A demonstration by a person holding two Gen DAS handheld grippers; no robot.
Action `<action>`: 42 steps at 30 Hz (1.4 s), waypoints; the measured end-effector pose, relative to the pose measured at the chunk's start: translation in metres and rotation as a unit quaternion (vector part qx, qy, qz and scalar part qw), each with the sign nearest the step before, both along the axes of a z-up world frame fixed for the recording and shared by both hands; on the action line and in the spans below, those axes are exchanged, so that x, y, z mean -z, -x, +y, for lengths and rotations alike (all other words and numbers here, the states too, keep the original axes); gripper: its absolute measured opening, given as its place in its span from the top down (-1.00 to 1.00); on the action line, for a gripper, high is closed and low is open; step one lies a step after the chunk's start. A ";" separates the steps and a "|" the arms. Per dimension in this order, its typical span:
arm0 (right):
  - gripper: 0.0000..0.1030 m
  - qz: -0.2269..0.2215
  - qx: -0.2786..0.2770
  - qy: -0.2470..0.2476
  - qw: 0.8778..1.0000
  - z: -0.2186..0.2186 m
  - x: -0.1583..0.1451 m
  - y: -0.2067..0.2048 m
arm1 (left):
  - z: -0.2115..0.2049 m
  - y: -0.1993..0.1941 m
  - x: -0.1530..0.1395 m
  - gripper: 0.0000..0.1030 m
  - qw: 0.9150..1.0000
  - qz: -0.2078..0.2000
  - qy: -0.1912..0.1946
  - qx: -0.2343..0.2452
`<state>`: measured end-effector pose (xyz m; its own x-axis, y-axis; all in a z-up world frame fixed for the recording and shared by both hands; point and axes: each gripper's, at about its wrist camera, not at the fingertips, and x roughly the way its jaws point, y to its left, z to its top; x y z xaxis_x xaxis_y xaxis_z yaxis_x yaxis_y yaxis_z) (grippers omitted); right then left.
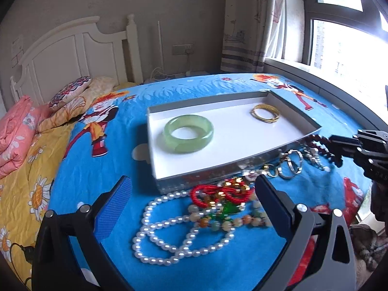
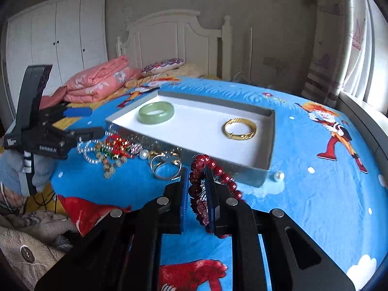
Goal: Organize jewelry
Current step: 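Grasp the dark red bead bracelet with the right gripper while the left grasps the silver rings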
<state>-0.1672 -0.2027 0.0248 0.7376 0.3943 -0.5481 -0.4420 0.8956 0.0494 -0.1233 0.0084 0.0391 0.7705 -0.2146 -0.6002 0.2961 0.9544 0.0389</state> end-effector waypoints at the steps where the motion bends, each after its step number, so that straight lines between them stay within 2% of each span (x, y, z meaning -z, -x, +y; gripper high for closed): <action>1: 0.70 -0.006 0.007 -0.007 1.000 -0.006 -0.003 0.001 | -0.009 0.003 -0.002 -0.95 1.000 -0.001 -0.003 0.013; 6: 0.70 -0.022 0.037 -0.029 0.999 -0.030 -0.010 0.003 | -0.060 0.008 -0.004 -0.95 0.997 0.001 -0.044 0.071; 10: 0.70 -0.029 0.056 -0.042 0.997 -0.045 -0.012 0.004 | -0.088 0.004 0.000 -0.94 0.993 0.019 -0.050 0.107; 12: 0.70 -0.032 0.061 -0.047 0.997 -0.050 -0.013 0.005 | -0.097 -0.001 0.004 -0.80 0.991 0.031 -0.052 0.119; 14: 0.70 -0.034 0.063 -0.051 0.996 -0.054 -0.014 0.007 | -0.105 -0.007 0.007 -0.70 0.990 0.042 -0.053 0.122; 18: 0.70 -0.038 0.071 -0.057 0.995 -0.061 -0.015 0.010 | -0.114 -0.018 0.012 -0.64 0.989 0.051 -0.059 0.122; 20: 0.70 -0.039 0.073 -0.062 0.995 -0.064 -0.015 0.011 | -0.118 -0.024 0.015 -0.53 0.989 0.059 -0.062 0.124; 31: 0.70 -0.061 0.076 -0.073 0.993 -0.071 -0.025 0.022 | -0.144 -0.020 0.022 -0.49 0.983 0.031 -0.127 0.126; 33: 0.70 -0.055 0.073 -0.068 0.993 -0.069 -0.023 0.020 | -0.143 -0.019 0.021 -0.37 0.984 0.037 -0.120 0.129; 37: 0.68 -0.009 0.062 -0.044 0.997 -0.064 -0.008 0.010 | -0.138 -0.017 0.025 -0.36 0.985 0.049 -0.112 0.124; 38: 0.65 0.005 0.059 -0.042 0.997 -0.064 -0.003 0.008 | -0.137 -0.018 0.028 -0.36 0.985 0.055 -0.110 0.123; 40: 0.32 0.022 0.054 -0.039 0.998 -0.063 0.004 0.007 | -0.136 -0.022 0.033 -0.31 0.985 0.067 -0.109 0.119; 41: 0.00 0.025 0.049 -0.035 0.998 -0.062 0.006 0.008 | -0.135 -0.024 0.033 -0.27 0.985 0.067 -0.105 0.118; 42: -0.13 0.026 0.044 -0.032 0.998 -0.061 0.008 0.011 | -0.134 -0.026 0.032 -0.21 0.985 0.069 -0.100 0.120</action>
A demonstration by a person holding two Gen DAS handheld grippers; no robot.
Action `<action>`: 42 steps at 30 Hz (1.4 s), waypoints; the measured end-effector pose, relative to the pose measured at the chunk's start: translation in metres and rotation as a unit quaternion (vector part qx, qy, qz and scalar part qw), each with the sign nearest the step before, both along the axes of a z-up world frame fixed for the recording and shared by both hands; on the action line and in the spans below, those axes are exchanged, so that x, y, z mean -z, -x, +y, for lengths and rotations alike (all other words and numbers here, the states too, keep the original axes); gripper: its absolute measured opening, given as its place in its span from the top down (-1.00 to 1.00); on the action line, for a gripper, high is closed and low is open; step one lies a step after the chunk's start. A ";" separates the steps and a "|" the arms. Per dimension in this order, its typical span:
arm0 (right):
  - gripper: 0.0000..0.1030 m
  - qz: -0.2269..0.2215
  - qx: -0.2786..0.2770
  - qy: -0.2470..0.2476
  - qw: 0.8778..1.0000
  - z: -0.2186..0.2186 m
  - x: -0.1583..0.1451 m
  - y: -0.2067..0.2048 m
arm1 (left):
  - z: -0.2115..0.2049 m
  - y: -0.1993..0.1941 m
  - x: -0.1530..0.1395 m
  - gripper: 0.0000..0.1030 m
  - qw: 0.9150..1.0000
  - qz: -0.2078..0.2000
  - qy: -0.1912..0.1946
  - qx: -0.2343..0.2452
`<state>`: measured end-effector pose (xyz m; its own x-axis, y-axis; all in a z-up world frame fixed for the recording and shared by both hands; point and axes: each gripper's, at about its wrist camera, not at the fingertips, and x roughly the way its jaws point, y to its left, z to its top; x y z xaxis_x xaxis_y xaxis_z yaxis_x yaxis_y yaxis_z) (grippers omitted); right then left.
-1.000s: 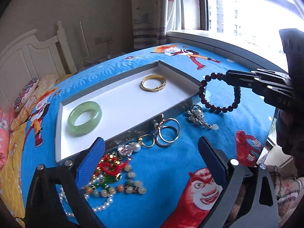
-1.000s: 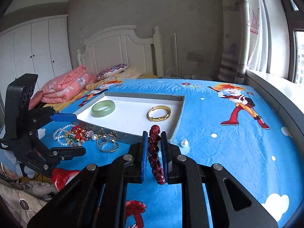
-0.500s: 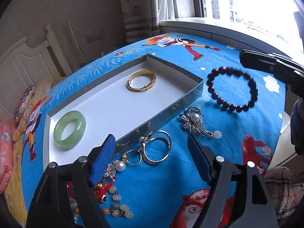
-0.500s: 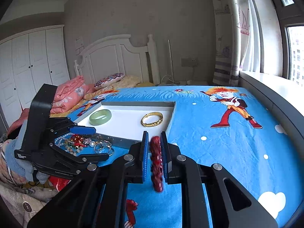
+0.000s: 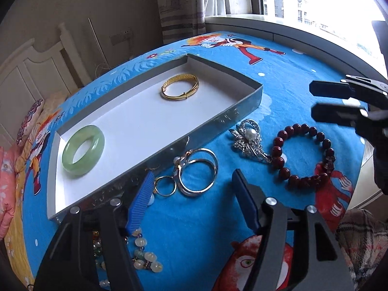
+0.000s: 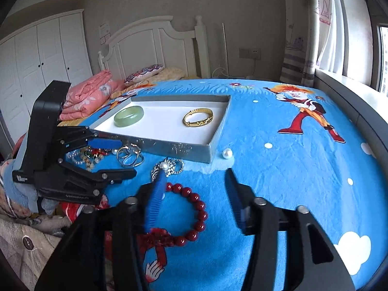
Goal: Organize jewelry
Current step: 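Grasp the dark red bead bracelet with the right gripper while the left grasps the silver rings, then carry the bracelet and rings over the tray and release them inside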
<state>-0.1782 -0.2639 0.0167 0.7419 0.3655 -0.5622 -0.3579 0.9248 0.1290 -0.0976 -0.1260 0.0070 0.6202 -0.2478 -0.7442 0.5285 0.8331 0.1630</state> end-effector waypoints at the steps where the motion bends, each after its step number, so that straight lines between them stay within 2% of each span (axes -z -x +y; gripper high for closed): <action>1: -0.13 0.001 -0.013 0.000 1.000 0.002 0.000 0.004 | -0.001 -0.001 -0.001 -0.17 1.000 -0.002 0.000 0.000; 5: -0.05 -0.005 -0.078 0.027 0.997 0.023 0.000 0.025 | -0.008 -0.006 0.002 0.17 1.000 0.002 -0.008 0.009; 7: 0.06 0.000 -0.102 0.054 0.993 0.039 0.005 0.032 | -0.011 -0.004 0.002 0.24 1.000 -0.002 -0.010 0.013; 13: 0.38 0.032 -0.111 0.098 0.988 0.060 0.027 0.025 | -0.010 0.004 0.000 0.27 1.000 -0.009 -0.002 0.023; 14: 0.51 0.033 -0.116 0.091 0.989 0.059 0.026 0.026 | -0.009 0.005 -0.002 0.27 1.000 -0.010 0.002 0.023; 15: 0.74 0.028 -0.117 0.093 0.988 0.060 0.025 0.028 | -0.007 0.005 -0.005 0.27 1.000 -0.012 0.008 0.021; 18: 0.78 0.016 -0.125 0.100 0.987 0.060 0.021 0.037 | 0.000 0.006 -0.016 0.27 0.999 -0.018 0.023 0.016; 21: 0.79 0.006 -0.120 0.057 0.991 0.048 0.013 0.045 | 0.007 0.009 -0.025 0.27 0.999 -0.027 0.031 0.010; 25: 0.79 0.001 -0.111 -0.039 0.993 0.023 -0.004 0.046 | 0.012 0.012 -0.033 0.27 0.999 -0.035 0.037 0.005; 28: 0.79 0.000 -0.089 -0.123 0.988 0.000 -0.012 0.039 | 0.013 0.012 -0.037 0.27 0.998 -0.038 0.040 0.004; 31: 0.79 -0.002 -0.065 -0.186 0.980 -0.021 -0.016 0.036 | 0.013 0.012 -0.038 0.27 0.998 -0.039 0.039 0.004; 34: 0.79 -0.009 -0.042 -0.212 0.976 -0.035 -0.020 0.036 | 0.013 0.012 -0.038 0.27 0.998 -0.038 0.040 0.002; 42: 0.79 -0.039 -0.024 -0.220 0.974 -0.045 -0.038 0.025 | 0.017 0.007 -0.047 0.27 0.998 -0.041 0.047 -0.002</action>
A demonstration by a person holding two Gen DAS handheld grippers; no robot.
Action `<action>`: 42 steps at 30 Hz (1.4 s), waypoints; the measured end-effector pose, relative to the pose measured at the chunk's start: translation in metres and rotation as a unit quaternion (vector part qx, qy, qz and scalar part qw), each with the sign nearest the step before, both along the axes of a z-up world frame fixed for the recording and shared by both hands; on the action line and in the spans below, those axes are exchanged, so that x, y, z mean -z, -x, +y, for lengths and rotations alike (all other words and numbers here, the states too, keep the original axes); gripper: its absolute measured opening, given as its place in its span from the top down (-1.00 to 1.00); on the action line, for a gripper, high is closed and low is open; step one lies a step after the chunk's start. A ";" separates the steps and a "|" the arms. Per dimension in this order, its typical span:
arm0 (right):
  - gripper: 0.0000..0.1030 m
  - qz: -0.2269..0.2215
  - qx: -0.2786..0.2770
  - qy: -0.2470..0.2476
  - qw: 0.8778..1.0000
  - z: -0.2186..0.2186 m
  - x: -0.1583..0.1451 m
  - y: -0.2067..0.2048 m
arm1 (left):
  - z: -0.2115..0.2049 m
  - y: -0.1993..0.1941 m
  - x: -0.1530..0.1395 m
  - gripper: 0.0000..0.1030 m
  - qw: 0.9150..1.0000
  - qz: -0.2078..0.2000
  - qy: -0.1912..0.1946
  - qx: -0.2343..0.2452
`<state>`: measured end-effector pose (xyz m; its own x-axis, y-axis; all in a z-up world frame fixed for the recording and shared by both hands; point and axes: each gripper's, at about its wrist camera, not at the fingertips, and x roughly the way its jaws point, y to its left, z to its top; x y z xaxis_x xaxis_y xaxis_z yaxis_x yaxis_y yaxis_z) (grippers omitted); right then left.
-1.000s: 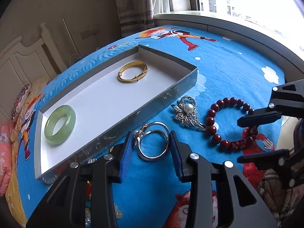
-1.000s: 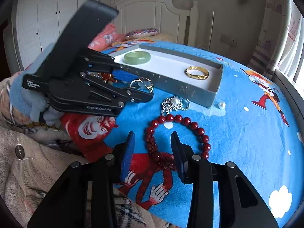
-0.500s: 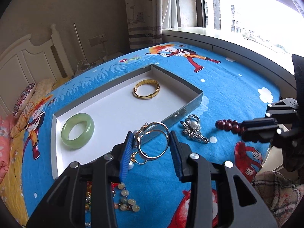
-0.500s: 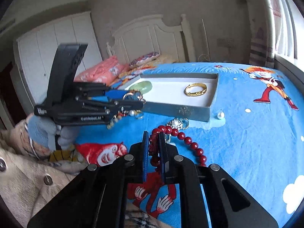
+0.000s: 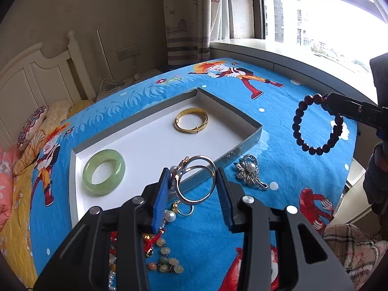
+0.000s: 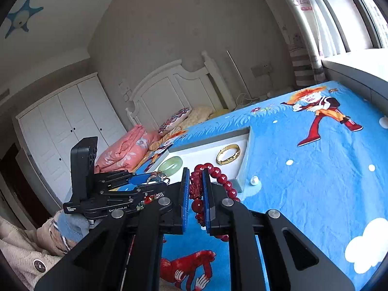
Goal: Organize jewelry
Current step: 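Carry the bracelet and rings over the tray and release them inside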
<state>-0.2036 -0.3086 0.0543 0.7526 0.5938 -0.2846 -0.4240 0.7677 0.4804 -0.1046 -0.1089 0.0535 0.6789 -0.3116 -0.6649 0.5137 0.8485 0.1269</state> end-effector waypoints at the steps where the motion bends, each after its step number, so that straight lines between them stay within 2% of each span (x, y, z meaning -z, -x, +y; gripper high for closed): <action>1: 0.79 -0.003 0.000 0.000 1.000 0.000 -0.003 -0.002 | 0.001 -0.001 -0.001 0.27 1.000 -0.001 -0.001 -0.001; 7: 0.79 -0.017 -0.005 0.019 1.000 0.009 -0.019 -0.024 | 0.003 -0.016 -0.008 0.27 1.000 -0.004 -0.009 -0.011; 15: 0.79 -0.019 -0.021 0.065 0.998 0.042 -0.032 -0.075 | 0.006 -0.051 -0.015 0.27 0.999 0.000 -0.027 -0.039; 25: 0.79 0.008 -0.023 0.127 0.992 0.077 -0.016 -0.133 | 0.011 -0.120 -0.006 0.27 0.995 0.040 -0.036 -0.078; 33: 0.78 0.003 -0.016 0.197 0.980 0.102 -0.001 -0.138 | 0.011 -0.157 0.011 0.27 0.991 0.072 -0.044 -0.105; 37: 0.78 0.007 -0.033 0.214 0.976 0.118 0.006 -0.138 | 0.015 -0.166 0.018 0.25 0.988 0.085 -0.047 -0.117; 38: 0.77 0.012 -0.038 0.217 0.975 0.123 0.008 -0.139 | 0.018 -0.167 0.019 0.22 0.988 0.085 -0.046 -0.122; 40: 0.74 0.022 -0.048 0.217 0.975 0.131 0.012 -0.142 | 0.026 -0.168 0.017 -0.02 0.987 0.085 -0.040 -0.131; 42: 0.62 0.030 -0.051 0.210 0.976 0.133 0.014 -0.144 | 0.035 -0.166 0.013 -0.28 0.987 0.075 -0.038 -0.139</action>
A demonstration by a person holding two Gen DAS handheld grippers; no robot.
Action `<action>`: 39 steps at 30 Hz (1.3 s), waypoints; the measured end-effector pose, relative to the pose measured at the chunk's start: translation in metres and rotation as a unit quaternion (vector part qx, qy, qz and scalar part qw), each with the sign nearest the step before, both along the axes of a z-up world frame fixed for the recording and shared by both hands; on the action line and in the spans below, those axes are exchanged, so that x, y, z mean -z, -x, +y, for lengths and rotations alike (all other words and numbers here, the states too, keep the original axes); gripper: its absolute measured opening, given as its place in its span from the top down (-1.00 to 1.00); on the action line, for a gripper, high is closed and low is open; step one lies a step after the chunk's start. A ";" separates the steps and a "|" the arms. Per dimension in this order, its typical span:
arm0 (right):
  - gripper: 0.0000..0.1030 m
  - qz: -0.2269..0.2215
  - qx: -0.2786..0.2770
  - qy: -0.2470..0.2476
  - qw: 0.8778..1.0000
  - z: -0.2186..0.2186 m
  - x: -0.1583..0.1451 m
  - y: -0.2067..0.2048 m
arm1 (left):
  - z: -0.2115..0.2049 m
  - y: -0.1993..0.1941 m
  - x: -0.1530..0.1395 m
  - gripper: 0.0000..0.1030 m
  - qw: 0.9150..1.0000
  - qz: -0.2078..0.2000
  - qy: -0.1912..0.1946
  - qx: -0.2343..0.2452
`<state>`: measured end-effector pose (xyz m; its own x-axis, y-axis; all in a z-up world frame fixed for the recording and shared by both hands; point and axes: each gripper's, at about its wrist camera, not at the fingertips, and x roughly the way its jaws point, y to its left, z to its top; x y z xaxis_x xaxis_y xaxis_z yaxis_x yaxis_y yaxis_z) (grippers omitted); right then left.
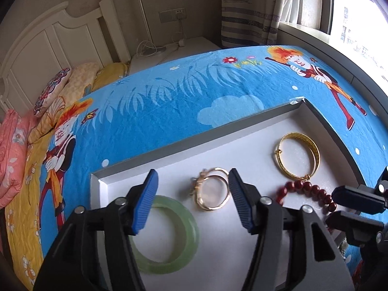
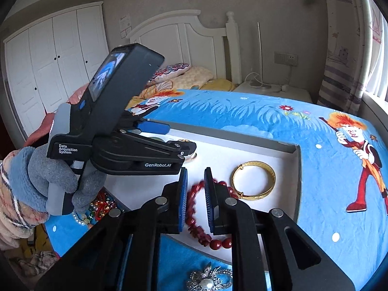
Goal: Organize jewelry
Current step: 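Carry the bracelet and rings over the tray and release them inside, then withdraw both grippers from the tray toward the remaining jewelry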
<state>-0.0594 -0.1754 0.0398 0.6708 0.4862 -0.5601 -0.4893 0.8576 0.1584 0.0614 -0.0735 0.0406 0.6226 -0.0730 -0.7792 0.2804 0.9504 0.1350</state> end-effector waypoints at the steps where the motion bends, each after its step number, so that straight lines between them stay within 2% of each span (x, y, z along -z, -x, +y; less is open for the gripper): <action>1: 0.59 0.000 0.000 -0.005 1.000 0.000 0.000 0.000 | 0.005 0.002 -0.003 -0.30 1.000 -0.005 -0.001 -0.002; 4: 0.57 -0.001 0.006 -0.017 1.000 -0.005 -0.002 0.003 | 0.023 0.011 -0.012 -0.42 1.000 -0.022 -0.008 -0.010; 6: 0.52 -0.003 0.010 -0.027 1.000 -0.011 -0.005 0.009 | 0.038 0.021 -0.019 -0.65 0.999 -0.043 -0.010 -0.021; 7: 0.47 -0.005 0.014 -0.032 0.999 -0.014 -0.005 0.012 | 0.046 0.027 -0.023 -0.68 0.998 -0.050 -0.006 -0.025; 9: 0.17 -0.010 0.021 -0.042 0.999 -0.022 -0.007 0.019 | 0.062 0.038 -0.028 -0.76 0.997 -0.061 0.003 -0.035; 12: 0.10 -0.012 0.031 -0.056 0.998 -0.034 -0.007 0.028 | 0.084 0.058 -0.036 -0.87 0.996 -0.079 0.014 -0.049; 17: 0.09 -0.008 0.046 -0.073 0.996 -0.050 -0.005 0.040 | 0.119 0.089 -0.040 -0.94 0.993 -0.088 0.031 -0.070; 23: 0.09 -0.002 0.042 -0.065 0.997 -0.044 0.001 0.049 | 0.156 0.121 -0.027 -0.95 0.989 -0.085 0.053 -0.107; 31: 0.09 -0.012 0.015 -0.015 1.000 -0.017 0.008 0.072 | 0.189 0.152 0.001 -0.95 0.979 -0.086 0.085 -0.165; 35: -0.11 -0.012 0.023 -0.004 1.000 -0.026 0.009 0.087 | 0.194 0.147 0.016 -0.95 0.979 -0.058 0.101 -0.166; 39: -0.12 0.000 0.028 0.042 0.999 -0.030 0.025 0.106 | 0.198 0.145 0.018 -0.95 0.978 -0.050 0.120 -0.162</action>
<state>-0.1658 -0.2053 0.0150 0.6960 0.3980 -0.5976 -0.4395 0.8943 0.0838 -0.0839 0.1242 0.0226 0.7154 -0.0334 -0.6979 -0.0433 0.9948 -0.0920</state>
